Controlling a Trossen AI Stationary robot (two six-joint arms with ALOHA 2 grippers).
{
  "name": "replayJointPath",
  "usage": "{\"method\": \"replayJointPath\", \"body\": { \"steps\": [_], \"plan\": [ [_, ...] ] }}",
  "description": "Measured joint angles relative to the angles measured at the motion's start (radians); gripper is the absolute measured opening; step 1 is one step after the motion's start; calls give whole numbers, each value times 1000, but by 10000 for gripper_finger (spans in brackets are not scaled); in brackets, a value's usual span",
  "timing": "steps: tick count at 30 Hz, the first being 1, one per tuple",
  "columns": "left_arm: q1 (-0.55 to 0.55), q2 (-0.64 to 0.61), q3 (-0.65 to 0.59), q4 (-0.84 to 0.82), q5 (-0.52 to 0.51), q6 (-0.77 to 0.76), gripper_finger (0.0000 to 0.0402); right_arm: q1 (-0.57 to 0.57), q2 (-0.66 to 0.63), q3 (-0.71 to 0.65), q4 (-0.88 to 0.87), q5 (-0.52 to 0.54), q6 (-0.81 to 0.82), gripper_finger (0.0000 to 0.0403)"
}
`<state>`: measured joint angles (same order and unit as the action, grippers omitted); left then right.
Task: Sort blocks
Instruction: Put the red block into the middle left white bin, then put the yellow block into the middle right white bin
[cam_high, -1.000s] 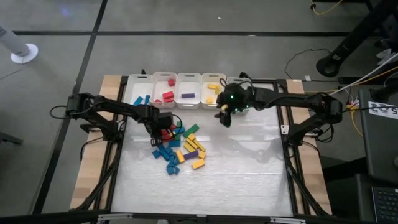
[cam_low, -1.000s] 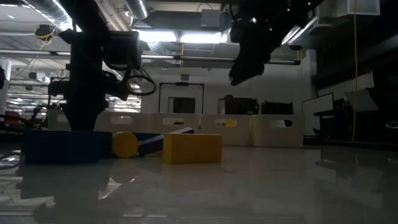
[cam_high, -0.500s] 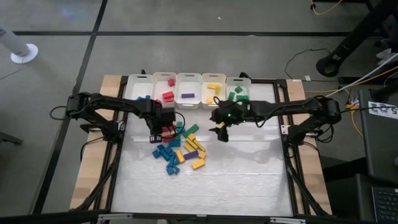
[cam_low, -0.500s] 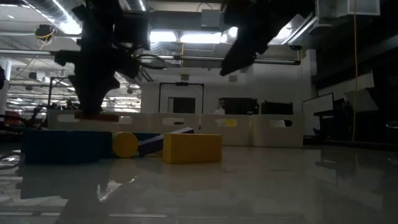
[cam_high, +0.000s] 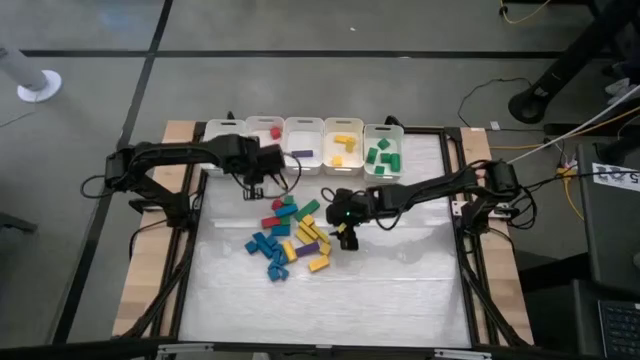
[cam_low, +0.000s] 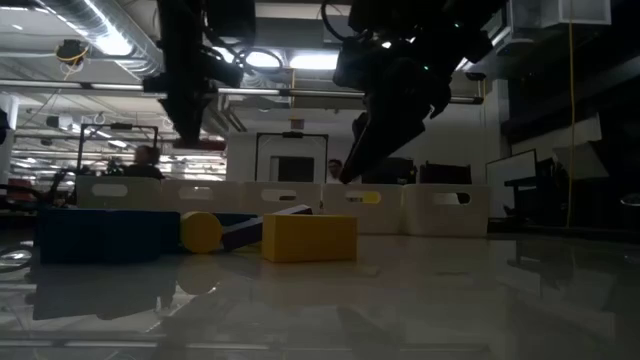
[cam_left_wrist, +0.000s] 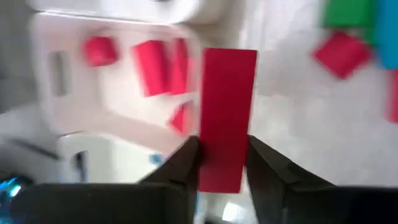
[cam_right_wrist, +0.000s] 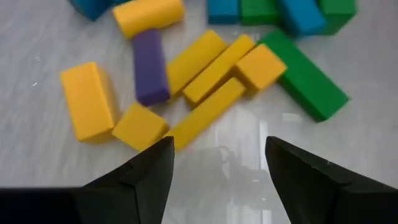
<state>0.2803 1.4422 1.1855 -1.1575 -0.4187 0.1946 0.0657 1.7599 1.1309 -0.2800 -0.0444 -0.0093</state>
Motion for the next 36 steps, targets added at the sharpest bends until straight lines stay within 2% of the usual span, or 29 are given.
{"method": "replayJointPath", "body": {
  "steps": [4, 10, 17, 25, 30, 36],
  "plan": [
    [85, -2, 2, 68, -112, 67, 94, 30, 6, 0, 5, 0, -1, 252],
    [202, 0, 0, 195, -118, 134, 105, 90, 6, 0, 44, 0, -63, 252],
    [273, 4, 0, 246, -118, 176, 151, 153, 6, 0, 48, 0, -101, 252],
    [291, 9, 0, 280, -116, 135, 205, 192, 7, 0, 140, 16, -116, 252],
    [271, 9, 0, 254, -102, 16, 209, 197, 53, 1, 235, 8, -131, 252],
    [216, 9, 0, 150, 1, -94, 210, 197, 125, 1, 269, 7, -130, 252]
  ]
}}
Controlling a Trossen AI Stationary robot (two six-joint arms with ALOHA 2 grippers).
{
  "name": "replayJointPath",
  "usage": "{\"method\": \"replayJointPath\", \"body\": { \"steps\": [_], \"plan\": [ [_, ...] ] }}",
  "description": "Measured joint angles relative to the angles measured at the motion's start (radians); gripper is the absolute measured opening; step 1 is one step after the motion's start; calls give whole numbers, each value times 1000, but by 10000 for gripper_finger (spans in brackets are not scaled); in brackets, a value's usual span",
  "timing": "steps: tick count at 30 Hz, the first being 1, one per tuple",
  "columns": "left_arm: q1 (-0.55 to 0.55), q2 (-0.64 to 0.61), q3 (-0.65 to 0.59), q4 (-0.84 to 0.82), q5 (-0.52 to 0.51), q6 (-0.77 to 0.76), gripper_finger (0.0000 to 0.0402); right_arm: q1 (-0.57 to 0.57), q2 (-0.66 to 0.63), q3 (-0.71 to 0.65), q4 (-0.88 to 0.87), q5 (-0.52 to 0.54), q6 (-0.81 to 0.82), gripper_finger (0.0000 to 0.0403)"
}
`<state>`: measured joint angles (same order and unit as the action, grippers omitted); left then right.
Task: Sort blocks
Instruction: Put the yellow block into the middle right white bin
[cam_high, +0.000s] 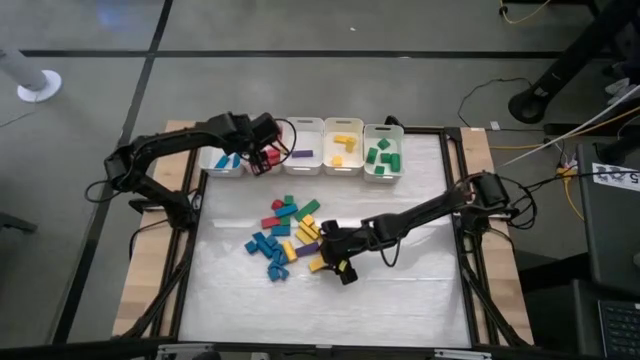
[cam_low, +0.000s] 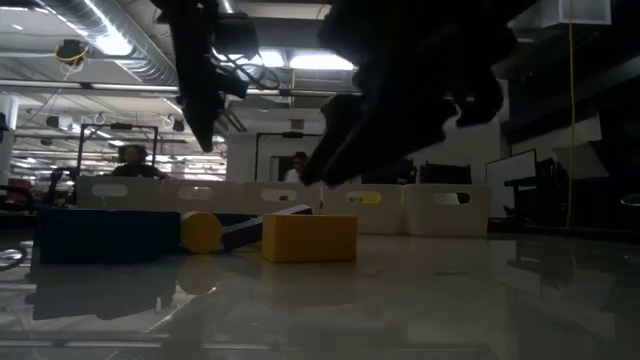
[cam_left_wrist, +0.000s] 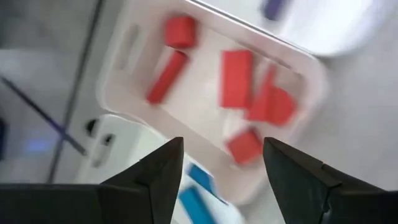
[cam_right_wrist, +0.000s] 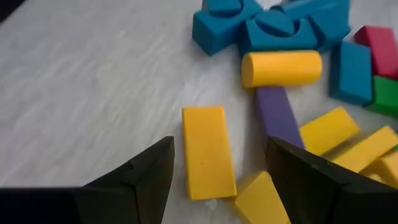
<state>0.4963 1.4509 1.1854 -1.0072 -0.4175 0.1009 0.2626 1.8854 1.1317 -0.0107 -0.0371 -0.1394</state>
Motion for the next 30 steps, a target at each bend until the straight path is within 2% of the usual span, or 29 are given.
{"method": "replayJointPath", "body": {
  "steps": [10, 17, 20, 28, 30],
  "plan": [
    [-148, -1, -1, -127, 219, -215, 210, 0, 87, 1, 50, -15, 0, 252],
    [-315, -1, -1, -134, 407, -388, 210, 0, 97, 2, 53, 29, 1, 247],
    [-412, -1, -1, -134, 418, -444, 210, -1, 97, 2, 43, 38, 1, 225],
    [-663, -1, -1, -127, 408, -580, 210, -2, 97, 2, 21, 39, 4, 136],
    [-719, -1, -1, -106, 380, -634, 210, -2, 97, 2, 21, 36, 5, 131]
  ]
}}
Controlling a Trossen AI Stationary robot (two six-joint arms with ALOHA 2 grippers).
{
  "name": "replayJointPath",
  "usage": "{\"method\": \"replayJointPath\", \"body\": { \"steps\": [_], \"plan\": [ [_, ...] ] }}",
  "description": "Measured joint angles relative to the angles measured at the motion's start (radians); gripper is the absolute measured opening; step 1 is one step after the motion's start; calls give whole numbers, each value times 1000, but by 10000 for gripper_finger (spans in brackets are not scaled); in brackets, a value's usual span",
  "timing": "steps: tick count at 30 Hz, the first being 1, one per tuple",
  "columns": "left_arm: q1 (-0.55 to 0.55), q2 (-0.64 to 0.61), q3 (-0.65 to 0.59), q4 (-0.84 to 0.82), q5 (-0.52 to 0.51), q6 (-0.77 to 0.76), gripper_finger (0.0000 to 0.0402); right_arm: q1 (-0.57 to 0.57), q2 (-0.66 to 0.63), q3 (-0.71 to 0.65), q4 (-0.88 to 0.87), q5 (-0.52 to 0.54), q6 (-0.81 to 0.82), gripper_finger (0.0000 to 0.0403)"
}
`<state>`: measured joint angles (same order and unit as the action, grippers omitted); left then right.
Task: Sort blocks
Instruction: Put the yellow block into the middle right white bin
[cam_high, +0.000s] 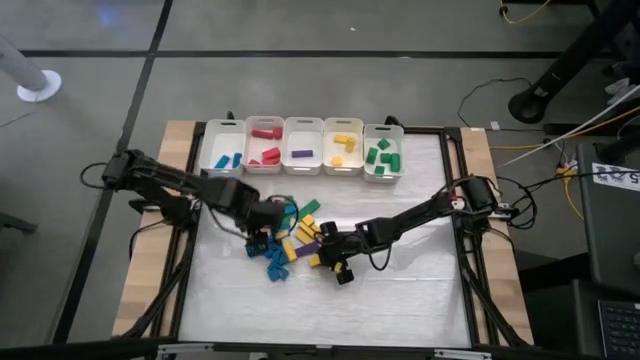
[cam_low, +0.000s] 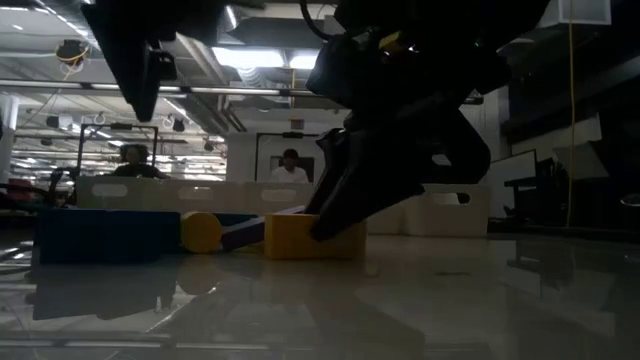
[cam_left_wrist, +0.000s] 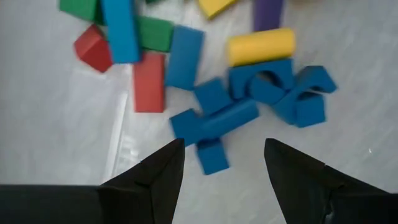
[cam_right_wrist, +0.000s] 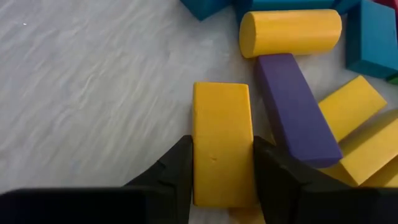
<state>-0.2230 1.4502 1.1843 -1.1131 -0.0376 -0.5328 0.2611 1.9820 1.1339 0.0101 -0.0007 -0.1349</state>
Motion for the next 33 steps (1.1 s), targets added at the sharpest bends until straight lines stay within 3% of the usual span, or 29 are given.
{"method": "replayJointPath", "body": {
  "steps": [6, 12, 16, 21, 25, 33],
  "plan": [
    [-144, 15, -10, 155, -88, -129, 210, 0, -3, 1, -5, -7, 0, 143],
    [-243, 55, -84, 333, -107, -282, 210, 2, -1, 63, -99, -19, 0, 150],
    [-288, 105, -95, 349, -106, -348, 210, 1, -5, 125, -179, -17, -9, 132],
    [-330, 154, -95, 346, -102, -372, 210, 1, -6, 229, -336, -6, -61, 141],
    [-369, 166, -95, 341, -97, -405, 210, 1, -7, 337, -497, 93, -116, 154],
    [-446, 166, -95, 344, -96, -511, 210, -21, -8, 545, -784, 395, -281, 134]
  ]
}}
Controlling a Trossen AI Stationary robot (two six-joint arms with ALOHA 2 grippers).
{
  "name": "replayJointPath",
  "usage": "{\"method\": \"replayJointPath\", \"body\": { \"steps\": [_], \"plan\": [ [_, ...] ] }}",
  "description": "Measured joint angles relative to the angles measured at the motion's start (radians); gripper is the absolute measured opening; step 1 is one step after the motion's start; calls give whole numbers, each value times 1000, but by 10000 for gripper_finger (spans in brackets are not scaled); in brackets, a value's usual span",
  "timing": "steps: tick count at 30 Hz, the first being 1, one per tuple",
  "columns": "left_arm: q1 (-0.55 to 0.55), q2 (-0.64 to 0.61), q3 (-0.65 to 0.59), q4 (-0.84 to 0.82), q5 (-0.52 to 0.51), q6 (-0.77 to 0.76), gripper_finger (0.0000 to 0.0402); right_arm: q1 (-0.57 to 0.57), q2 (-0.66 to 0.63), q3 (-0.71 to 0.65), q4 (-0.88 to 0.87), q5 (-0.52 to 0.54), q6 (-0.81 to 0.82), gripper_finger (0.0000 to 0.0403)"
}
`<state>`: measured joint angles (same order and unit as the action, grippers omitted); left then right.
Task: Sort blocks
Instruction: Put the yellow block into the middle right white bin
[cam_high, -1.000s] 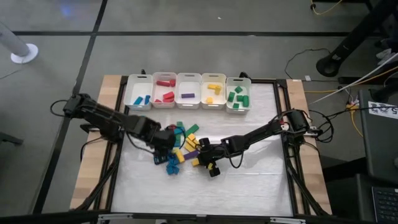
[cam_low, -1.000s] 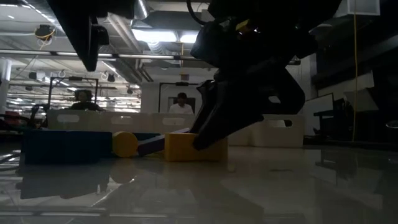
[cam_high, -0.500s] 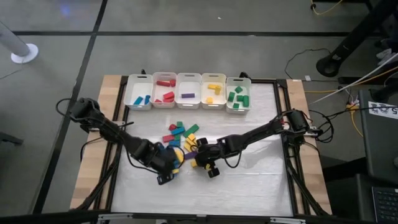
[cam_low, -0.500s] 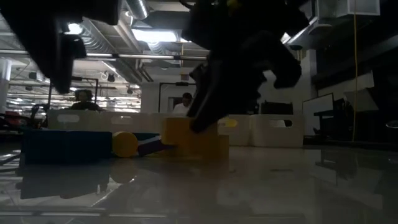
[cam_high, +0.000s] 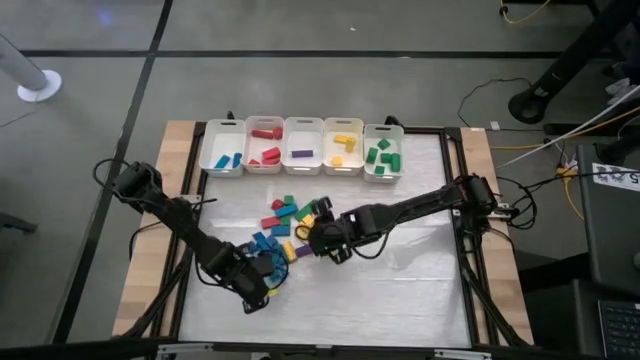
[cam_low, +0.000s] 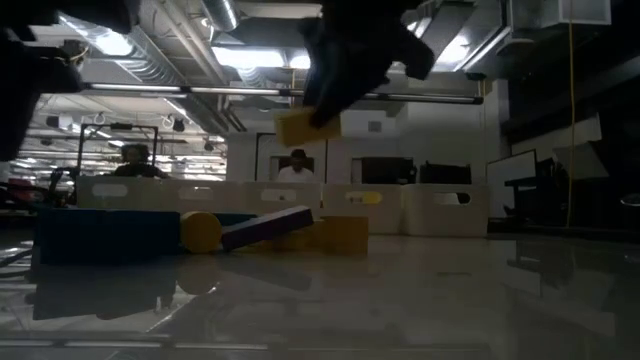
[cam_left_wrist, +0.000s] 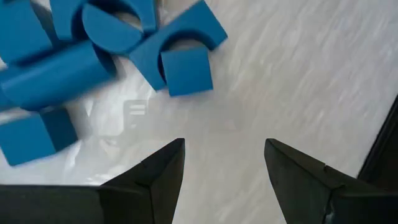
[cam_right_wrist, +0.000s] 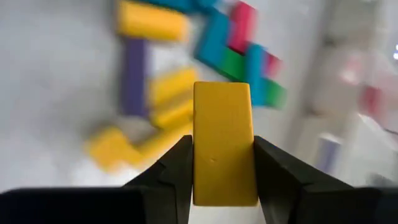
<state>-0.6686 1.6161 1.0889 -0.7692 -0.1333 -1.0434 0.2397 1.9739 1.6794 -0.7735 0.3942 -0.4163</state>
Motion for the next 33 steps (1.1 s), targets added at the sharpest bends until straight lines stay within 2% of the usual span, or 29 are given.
{"method": "replayJointPath", "body": {
  "steps": [6, 13, 18, 22, 27, 33],
  "plan": [
    [-40, 0, 0, 0, -1, -60, 210, -90, 0, 86, -136, 204, -61, 150],
    [-60, 0, 0, 0, -27, -64, 210, -290, -2, 101, -187, 223, -64, 140],
    [-60, 0, 0, 1, -64, -63, 210, -451, -2, 94, -189, 137, -64, 153],
    [-60, 0, 0, 2, -86, -60, 210, -564, 2, 94, -170, -1, -62, 167],
    [-60, 0, 0, 4, -102, -70, 210, -652, 7, 93, -122, -156, -61, 173],
    [-60, 47, 1, 8, -158, -140, 210, -694, 7, 93, -80, -186, 13, 173]
  ]
}}
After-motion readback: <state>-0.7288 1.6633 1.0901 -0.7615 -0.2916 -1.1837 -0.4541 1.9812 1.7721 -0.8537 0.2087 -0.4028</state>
